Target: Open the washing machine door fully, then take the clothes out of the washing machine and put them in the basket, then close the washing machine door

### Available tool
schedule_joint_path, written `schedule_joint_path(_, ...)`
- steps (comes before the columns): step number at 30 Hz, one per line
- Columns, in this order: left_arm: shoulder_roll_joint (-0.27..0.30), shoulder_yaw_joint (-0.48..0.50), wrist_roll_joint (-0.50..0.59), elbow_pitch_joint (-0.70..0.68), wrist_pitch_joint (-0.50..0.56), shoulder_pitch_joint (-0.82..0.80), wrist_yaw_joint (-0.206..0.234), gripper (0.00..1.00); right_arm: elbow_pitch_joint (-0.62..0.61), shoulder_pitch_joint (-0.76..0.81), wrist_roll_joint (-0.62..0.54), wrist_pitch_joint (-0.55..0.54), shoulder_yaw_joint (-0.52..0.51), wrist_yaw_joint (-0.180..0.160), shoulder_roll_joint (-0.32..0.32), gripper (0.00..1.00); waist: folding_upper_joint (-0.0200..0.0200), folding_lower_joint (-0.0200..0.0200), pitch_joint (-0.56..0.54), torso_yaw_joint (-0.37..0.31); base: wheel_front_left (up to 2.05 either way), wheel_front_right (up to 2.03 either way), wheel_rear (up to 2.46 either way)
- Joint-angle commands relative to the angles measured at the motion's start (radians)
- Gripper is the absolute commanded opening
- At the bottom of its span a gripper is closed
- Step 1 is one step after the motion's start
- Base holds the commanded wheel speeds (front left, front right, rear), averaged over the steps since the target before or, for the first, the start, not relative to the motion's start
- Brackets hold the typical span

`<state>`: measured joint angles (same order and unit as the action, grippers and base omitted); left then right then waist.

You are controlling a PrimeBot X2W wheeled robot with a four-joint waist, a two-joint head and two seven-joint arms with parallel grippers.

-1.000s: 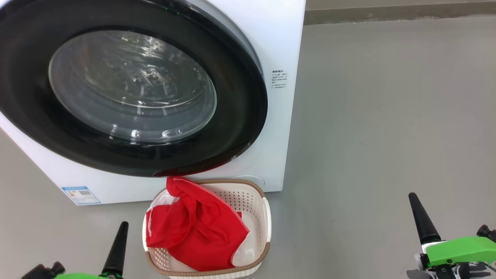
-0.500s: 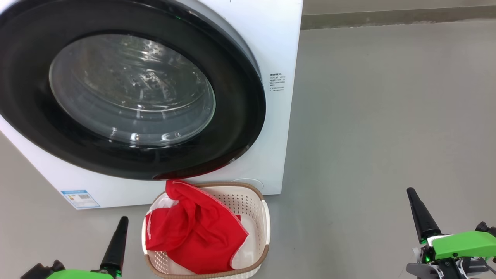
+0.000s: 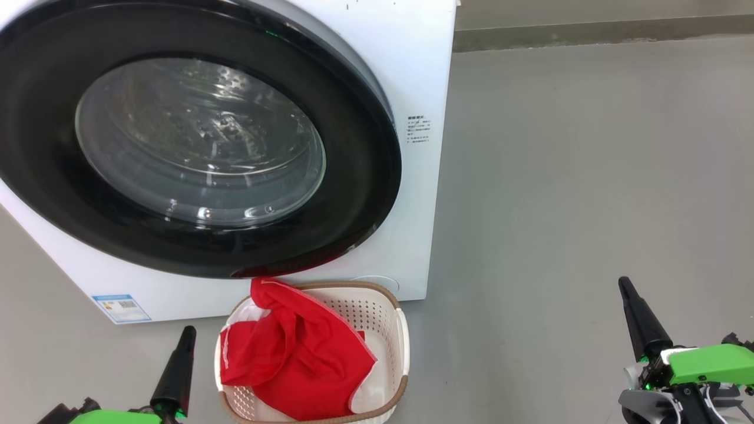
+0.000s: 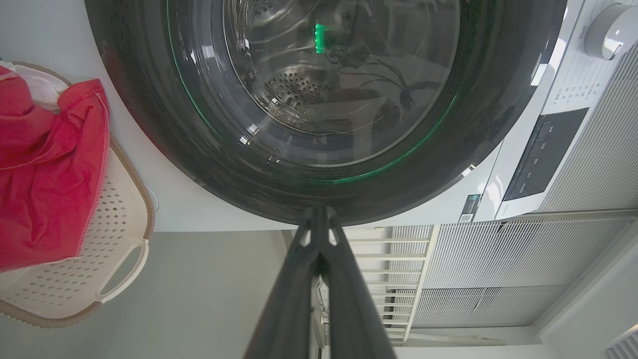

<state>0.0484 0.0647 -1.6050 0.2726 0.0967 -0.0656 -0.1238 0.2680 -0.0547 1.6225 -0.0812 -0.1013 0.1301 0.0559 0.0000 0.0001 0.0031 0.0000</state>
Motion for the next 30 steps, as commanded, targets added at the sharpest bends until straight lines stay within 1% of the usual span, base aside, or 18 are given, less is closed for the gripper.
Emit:
schedule_joint_path(1,0.010,0.038,-0.013,-0.028,0.007,-0.041,-0.007,0.00,-0.025,-0.051,0.011,-0.008,0.017,0.001,0.016,0.00,0.0000,0.0000,0.000,0.000,0.00,0.00,0.00)
schedule_joint_path(30,0.007,0.042,-0.009,-0.028,0.011,-0.042,-0.007,0.00,-0.024,-0.051,0.003,-0.016,0.008,0.001,0.009,0.00,0.0000,0.0000,0.000,0.000,0.00,0.00,0.00)
